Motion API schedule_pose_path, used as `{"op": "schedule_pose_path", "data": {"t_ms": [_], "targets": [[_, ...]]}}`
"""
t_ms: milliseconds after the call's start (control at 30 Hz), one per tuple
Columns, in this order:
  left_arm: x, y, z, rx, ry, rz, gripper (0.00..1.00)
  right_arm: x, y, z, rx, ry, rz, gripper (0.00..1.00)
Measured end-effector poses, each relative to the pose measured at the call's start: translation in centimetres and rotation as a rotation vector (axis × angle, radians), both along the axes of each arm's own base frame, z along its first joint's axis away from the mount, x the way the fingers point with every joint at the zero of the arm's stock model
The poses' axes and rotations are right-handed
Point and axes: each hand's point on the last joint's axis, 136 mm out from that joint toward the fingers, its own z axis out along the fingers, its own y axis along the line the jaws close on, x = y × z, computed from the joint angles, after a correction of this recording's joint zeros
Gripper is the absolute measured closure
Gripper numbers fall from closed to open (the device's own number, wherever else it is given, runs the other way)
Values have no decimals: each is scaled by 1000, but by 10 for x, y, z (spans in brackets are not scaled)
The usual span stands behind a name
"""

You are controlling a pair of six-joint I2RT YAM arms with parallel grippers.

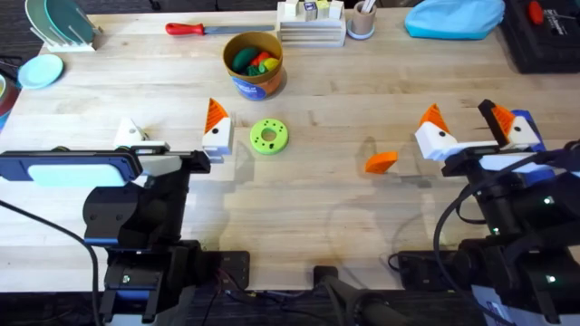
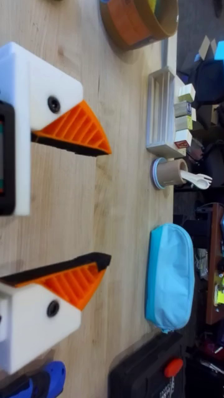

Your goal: Pick up the gripper from the table and insert it into the empty holder that is missing its gripper. Then pick up a screw, insert it into the mounting hole, and use the screwdriver to tighten it. Finally, clean up the table by picking up the vegetable and placing it into the bucket.

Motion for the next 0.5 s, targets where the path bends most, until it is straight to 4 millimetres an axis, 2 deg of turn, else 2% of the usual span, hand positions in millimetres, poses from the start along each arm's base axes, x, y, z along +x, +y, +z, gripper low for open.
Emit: {"op": "schedule_pose_path", "data": {"t_ms": [300,433,500], "targets": [[0,0,0,0,2,-2,8,-1,0,-4,9,18,-2,93],[-2,-1,-17,1,85,-3,8,-1,0,-3,16,21,1,94],[-7,0,-16,1,132,-2,8,-4,2,-3,19,54,8,93]]}}
